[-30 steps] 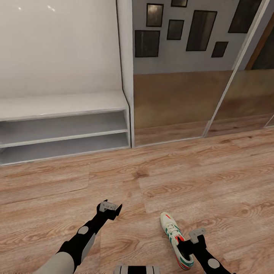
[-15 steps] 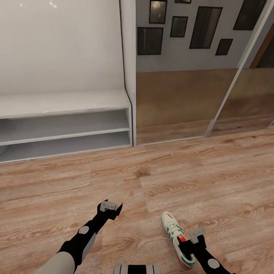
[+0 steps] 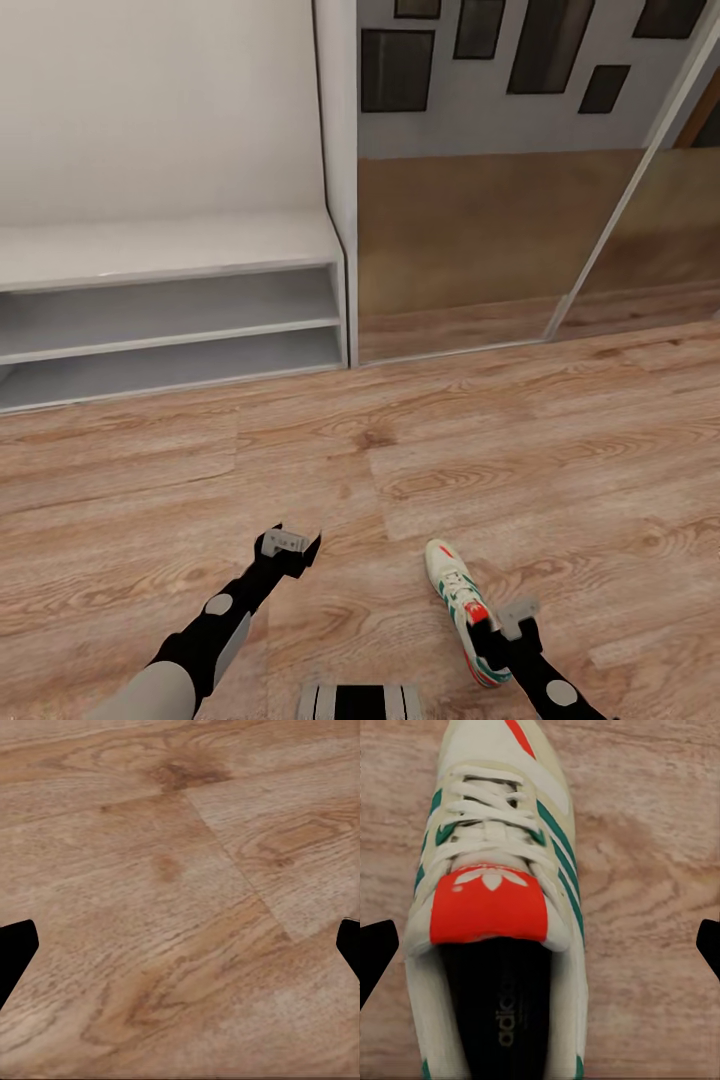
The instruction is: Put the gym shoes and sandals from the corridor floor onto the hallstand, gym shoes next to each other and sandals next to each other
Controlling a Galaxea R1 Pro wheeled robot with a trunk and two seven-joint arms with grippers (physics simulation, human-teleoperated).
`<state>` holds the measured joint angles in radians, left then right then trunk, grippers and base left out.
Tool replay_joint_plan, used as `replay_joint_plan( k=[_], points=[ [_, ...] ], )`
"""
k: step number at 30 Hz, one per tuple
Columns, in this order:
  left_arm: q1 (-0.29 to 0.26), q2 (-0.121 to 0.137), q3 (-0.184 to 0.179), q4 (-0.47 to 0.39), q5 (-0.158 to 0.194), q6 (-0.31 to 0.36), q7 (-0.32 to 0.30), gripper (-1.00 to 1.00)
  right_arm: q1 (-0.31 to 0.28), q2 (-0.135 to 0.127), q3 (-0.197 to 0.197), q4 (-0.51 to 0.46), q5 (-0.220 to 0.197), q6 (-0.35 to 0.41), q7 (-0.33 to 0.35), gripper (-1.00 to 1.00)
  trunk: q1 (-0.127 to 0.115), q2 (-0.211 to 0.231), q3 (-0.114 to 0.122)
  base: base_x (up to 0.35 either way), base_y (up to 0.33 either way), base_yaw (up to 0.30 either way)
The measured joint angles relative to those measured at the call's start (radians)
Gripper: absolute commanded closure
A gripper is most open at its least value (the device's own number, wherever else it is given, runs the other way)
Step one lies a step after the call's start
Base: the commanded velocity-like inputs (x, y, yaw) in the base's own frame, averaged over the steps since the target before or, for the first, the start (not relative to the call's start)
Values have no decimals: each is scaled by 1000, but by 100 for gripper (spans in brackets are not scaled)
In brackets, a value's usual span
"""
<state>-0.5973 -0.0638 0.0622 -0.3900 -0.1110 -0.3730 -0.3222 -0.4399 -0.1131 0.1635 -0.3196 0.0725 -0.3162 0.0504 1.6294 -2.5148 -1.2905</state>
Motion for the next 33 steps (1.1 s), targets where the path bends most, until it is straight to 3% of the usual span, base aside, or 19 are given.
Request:
replay_joint_plan(
  k=[12,15,25,33],
  points=[
    [1,-4,0,-7,0,-2,0,-100,0,0,0,0,0,0,0,-100,5,-3,-46,0,0,0],
    [5,-5,0,-28,0,-2,0,-100,0,0,0,0,0,0,0,-100,5,-3,-47,0,0,0],
    [21,-1,-3,-259,3,4,1,-100,0,0,0,0,0,0,0,-100,5,-3,-47,0,0,0],
    [22,-1,-3,-304,2,27,1,-100,0,0,0,0,0,0,0,-100,5,-3,-47,0,0,0]
  ],
)
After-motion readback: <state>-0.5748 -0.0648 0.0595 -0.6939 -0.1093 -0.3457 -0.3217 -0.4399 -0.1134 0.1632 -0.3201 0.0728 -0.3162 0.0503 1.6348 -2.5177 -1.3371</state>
